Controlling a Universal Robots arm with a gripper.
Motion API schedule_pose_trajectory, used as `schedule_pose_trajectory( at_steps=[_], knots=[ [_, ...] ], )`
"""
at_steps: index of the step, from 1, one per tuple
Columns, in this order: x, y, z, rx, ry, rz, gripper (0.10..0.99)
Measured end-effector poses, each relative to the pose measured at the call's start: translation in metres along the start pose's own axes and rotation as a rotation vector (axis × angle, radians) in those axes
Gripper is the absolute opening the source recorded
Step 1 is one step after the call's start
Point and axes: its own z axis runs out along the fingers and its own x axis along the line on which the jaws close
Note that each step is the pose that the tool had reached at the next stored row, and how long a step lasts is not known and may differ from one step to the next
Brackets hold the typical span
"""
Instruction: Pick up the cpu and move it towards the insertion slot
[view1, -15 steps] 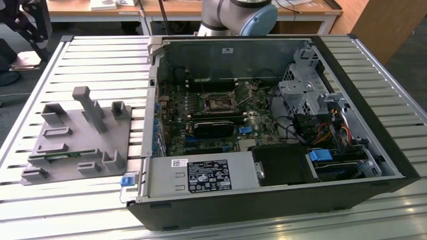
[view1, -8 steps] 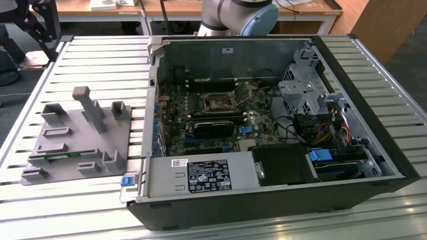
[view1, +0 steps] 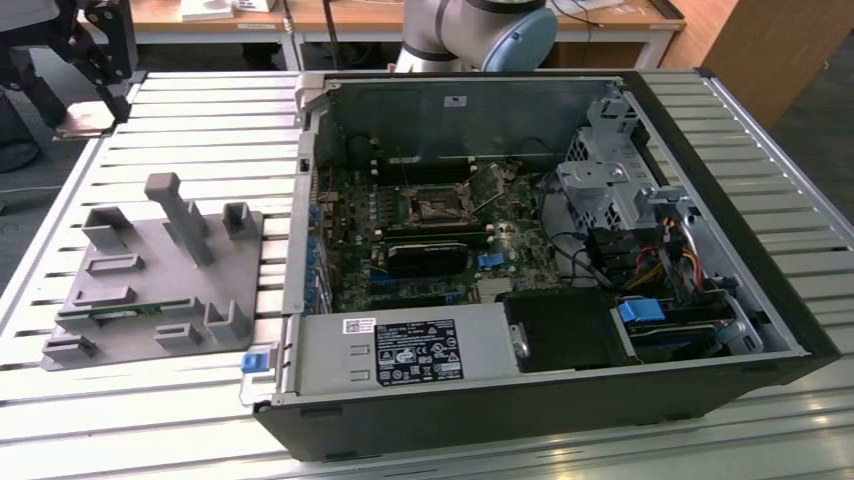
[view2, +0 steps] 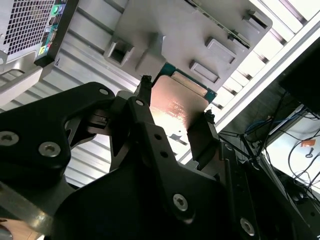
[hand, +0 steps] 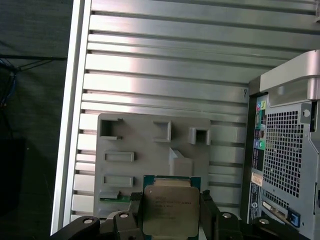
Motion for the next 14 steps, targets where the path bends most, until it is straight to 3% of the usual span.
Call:
schedule_pose_trajectory(
  at_steps=[14],
  knots=[
    [-0.022,-0.0015,0.0001,0.0,0.0,0.0,0.541]
  ],
)
